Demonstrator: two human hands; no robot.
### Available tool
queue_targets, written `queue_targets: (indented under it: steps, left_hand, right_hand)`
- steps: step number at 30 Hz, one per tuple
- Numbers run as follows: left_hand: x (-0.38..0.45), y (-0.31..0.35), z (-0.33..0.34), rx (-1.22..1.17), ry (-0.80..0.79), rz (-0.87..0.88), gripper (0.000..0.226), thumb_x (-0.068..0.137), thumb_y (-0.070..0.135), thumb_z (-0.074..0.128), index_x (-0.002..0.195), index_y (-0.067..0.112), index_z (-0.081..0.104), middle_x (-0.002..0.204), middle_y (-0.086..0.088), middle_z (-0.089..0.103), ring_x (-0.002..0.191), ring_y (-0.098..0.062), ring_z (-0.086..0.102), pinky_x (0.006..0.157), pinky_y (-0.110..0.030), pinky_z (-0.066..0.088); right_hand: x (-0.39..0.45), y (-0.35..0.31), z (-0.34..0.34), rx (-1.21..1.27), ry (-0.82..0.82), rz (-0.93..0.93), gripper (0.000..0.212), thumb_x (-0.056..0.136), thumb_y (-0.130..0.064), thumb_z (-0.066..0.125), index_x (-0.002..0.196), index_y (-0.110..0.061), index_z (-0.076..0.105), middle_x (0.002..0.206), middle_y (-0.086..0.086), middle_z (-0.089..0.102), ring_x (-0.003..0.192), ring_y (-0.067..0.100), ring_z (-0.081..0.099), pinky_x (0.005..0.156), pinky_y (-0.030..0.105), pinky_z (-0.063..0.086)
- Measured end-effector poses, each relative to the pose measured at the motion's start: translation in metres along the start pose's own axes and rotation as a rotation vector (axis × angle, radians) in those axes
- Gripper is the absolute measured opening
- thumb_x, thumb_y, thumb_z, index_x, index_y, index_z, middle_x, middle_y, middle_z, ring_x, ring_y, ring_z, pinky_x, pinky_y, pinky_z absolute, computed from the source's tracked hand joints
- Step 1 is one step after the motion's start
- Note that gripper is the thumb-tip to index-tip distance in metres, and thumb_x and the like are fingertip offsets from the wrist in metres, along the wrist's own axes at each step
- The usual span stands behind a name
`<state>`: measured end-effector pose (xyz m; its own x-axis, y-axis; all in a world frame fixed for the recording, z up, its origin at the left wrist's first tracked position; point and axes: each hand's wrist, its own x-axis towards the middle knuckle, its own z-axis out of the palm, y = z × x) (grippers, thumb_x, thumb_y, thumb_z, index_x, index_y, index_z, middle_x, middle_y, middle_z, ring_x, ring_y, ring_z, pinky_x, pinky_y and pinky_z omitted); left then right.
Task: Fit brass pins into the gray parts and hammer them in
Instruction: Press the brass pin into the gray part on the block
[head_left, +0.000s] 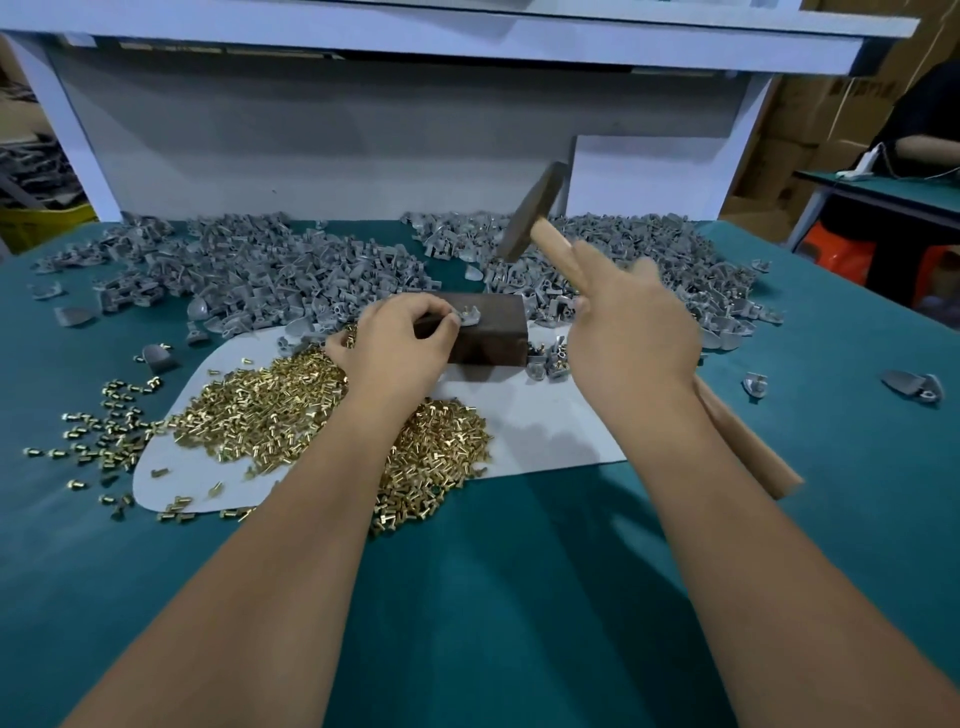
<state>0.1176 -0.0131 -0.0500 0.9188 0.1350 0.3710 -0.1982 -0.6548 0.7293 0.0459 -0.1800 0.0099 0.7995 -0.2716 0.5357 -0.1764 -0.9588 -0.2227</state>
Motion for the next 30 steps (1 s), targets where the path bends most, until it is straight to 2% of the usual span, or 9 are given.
queue_targets:
  steps: [4, 9, 15, 21, 23, 26, 28, 30]
  left_hand:
    - [0.000, 0.002, -0.001, -0.032, -0.015, -0.007, 0.017, 0.090, 0.047, 0.058, 0.074, 0.051, 0.058, 0.101, 0.027, 0.058, 0.122, -0.012, 0.045, 0.108, -0.054, 0.018]
    - [0.000, 0.004, -0.003, -0.105, -0.045, -0.050, 0.016, 0.092, 0.044, 0.059, 0.076, 0.046, 0.063, 0.105, 0.030, 0.055, 0.130, -0.010, 0.036, 0.109, -0.054, 0.013]
    - [-0.002, 0.004, -0.005, -0.146, -0.069, -0.062, 0.016, 0.093, 0.043, 0.058, 0.078, 0.044, 0.065, 0.108, 0.031, 0.054, 0.134, -0.008, 0.031, 0.112, -0.056, 0.009]
    - [-0.004, 0.005, -0.007, -0.132, -0.078, -0.053, 0.015, 0.093, 0.042, 0.059, 0.079, 0.044, 0.065, 0.115, 0.026, 0.056, 0.135, -0.009, 0.029, 0.112, -0.058, 0.010]
    - [-0.005, 0.005, -0.008, -0.138, -0.080, -0.052, 0.015, 0.093, 0.042, 0.059, 0.080, 0.044, 0.065, 0.112, 0.028, 0.055, 0.135, -0.008, 0.028, 0.112, -0.057, 0.008]
    - [-0.005, 0.006, -0.010, -0.141, -0.084, -0.055, 0.016, 0.093, 0.042, 0.060, 0.078, 0.045, 0.064, 0.106, 0.031, 0.053, 0.135, -0.007, 0.027, 0.113, -0.056, 0.008]
    - [-0.006, 0.007, -0.010, -0.137, -0.080, -0.049, 0.017, 0.093, 0.042, 0.060, 0.077, 0.047, 0.062, 0.098, 0.036, 0.049, 0.134, -0.007, 0.027, 0.113, -0.056, 0.009]
    - [-0.007, 0.007, -0.009, -0.109, -0.070, -0.025, 0.019, 0.092, 0.041, 0.061, 0.075, 0.048, 0.060, 0.092, 0.040, 0.044, 0.132, -0.009, 0.029, 0.112, -0.054, 0.012]
  right_hand:
    - [-0.007, 0.016, 0.012, -0.030, -0.093, 0.083, 0.044, 0.093, -0.017, 0.051, 0.134, -0.028, 0.041, 0.096, 0.008, 0.041, 0.067, 0.026, 0.040, 0.054, 0.032, 0.028]
    - [-0.007, 0.034, 0.021, -0.078, -0.150, 0.164, 0.025, 0.091, -0.011, 0.048, 0.115, -0.019, 0.051, 0.089, 0.008, 0.050, 0.068, 0.028, 0.043, 0.051, 0.028, 0.025]
    - [-0.005, 0.044, 0.027, -0.090, -0.180, 0.179, 0.022, 0.085, -0.006, 0.046, 0.103, -0.014, 0.056, 0.081, 0.007, 0.053, 0.073, 0.029, 0.045, 0.059, 0.031, 0.034]
    - [-0.008, 0.039, 0.031, -0.115, -0.183, 0.122, 0.019, 0.087, -0.013, 0.047, 0.102, -0.015, 0.059, 0.096, 0.011, 0.060, 0.090, 0.033, 0.056, 0.064, 0.031, 0.034]
    - [-0.009, 0.038, 0.031, -0.139, -0.161, 0.101, 0.020, 0.087, -0.015, 0.048, 0.102, -0.013, 0.061, 0.100, 0.014, 0.061, 0.095, 0.035, 0.055, 0.067, 0.031, 0.034]
    - [-0.011, 0.035, 0.033, -0.178, -0.094, 0.036, 0.028, 0.089, -0.021, 0.049, 0.111, -0.011, 0.063, 0.111, 0.017, 0.057, 0.105, 0.036, 0.048, 0.080, 0.037, 0.036]
    - [-0.011, 0.028, 0.035, -0.094, -0.028, -0.032, 0.029, 0.091, -0.026, 0.051, 0.116, -0.016, 0.063, 0.111, 0.013, 0.057, 0.105, 0.032, 0.046, 0.085, 0.038, 0.036]
    - [-0.007, 0.015, 0.038, 0.071, -0.013, -0.102, 0.028, 0.093, -0.029, 0.051, 0.117, -0.020, 0.063, 0.106, 0.007, 0.057, 0.096, 0.024, 0.044, 0.081, 0.035, 0.035]
